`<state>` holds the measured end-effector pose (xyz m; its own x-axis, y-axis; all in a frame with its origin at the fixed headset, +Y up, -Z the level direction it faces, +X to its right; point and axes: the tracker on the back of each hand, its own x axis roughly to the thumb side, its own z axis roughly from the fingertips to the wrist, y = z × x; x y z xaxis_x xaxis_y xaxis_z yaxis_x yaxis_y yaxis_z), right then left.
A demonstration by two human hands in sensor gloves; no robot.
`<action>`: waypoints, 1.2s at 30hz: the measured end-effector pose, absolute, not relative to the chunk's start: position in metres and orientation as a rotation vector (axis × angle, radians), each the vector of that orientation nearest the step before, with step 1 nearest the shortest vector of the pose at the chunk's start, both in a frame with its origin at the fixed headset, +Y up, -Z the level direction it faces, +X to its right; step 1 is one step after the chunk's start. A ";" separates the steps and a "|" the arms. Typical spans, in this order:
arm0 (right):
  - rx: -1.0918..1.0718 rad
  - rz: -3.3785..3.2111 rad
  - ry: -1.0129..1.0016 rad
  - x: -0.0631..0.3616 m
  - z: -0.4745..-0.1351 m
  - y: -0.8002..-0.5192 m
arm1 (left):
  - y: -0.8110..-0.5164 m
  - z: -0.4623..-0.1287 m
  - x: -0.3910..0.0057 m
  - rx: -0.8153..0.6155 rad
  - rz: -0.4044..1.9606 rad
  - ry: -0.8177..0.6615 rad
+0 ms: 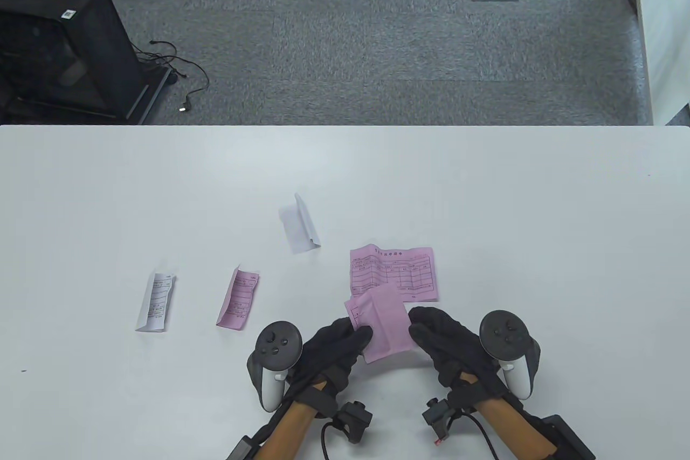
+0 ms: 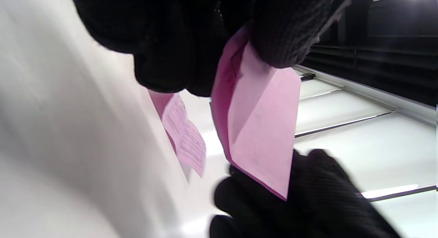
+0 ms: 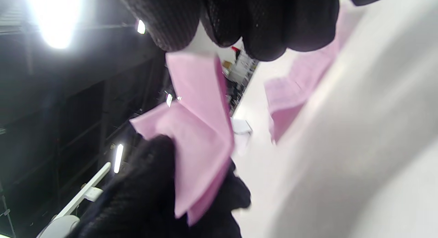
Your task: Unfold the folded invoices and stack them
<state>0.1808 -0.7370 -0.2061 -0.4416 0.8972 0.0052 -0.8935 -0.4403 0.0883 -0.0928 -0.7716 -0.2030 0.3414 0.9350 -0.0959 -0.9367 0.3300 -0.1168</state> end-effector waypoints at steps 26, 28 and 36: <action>0.205 1.894 0.307 0.162 -0.198 -0.754 | -0.762 -0.186 -0.054 -0.090 1.003 -0.372; 0.219 1.859 0.326 0.162 -0.200 -0.756 | -0.764 -0.187 -0.058 -0.098 1.042 -0.367; 0.175 1.842 0.284 0.174 -0.208 -0.754 | -0.767 -0.190 -0.068 -0.120 1.161 -0.309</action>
